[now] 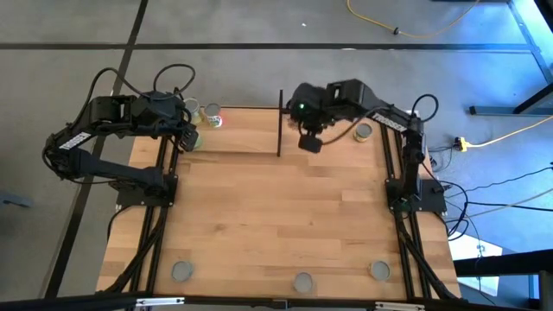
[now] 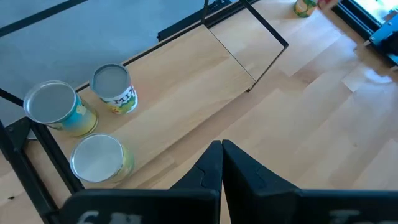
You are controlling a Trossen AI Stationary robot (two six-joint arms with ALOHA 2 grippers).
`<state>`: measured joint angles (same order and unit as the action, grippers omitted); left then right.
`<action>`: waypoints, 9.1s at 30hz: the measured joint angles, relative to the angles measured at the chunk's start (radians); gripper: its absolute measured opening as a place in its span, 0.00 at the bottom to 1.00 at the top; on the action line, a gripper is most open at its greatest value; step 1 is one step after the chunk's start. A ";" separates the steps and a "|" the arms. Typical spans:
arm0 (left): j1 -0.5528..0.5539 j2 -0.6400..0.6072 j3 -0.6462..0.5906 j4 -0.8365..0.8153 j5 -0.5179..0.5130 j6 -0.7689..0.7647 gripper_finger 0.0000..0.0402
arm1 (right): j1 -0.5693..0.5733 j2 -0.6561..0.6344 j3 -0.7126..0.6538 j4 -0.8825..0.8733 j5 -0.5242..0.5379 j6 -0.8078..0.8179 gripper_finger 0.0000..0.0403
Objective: Pick and place cans onto a shelf
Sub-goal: Put the canned spaghetti on the shelf
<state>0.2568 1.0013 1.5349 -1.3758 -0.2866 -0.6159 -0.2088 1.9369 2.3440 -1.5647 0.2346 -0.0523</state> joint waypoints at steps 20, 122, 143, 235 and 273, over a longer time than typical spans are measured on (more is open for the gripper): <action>0.000 0.000 0.000 0.000 0.050 0.059 0.00 | 0.220 0.170 -0.002 0.027 -0.182 -0.096 0.02; -0.187 0.134 -0.272 0.535 0.350 0.728 0.11 | 0.277 -0.172 0.012 -0.007 -0.290 0.074 0.11; -0.307 0.642 -0.271 0.939 0.326 0.863 0.18 | 0.284 -0.348 0.012 -0.006 -0.209 0.026 0.11; -0.066 0.385 -0.145 0.229 -0.145 0.280 0.00 | 0.284 -0.359 0.012 -0.006 -0.200 -0.062 0.11; 0.183 0.262 -0.582 0.534 -0.043 0.442 0.00 | 0.284 -0.359 0.012 -0.006 -0.201 -0.058 0.11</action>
<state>0.4398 1.2634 0.9527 -0.8416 -0.3294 -0.1738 0.0750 1.5784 2.3558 -1.5711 0.0334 -0.1099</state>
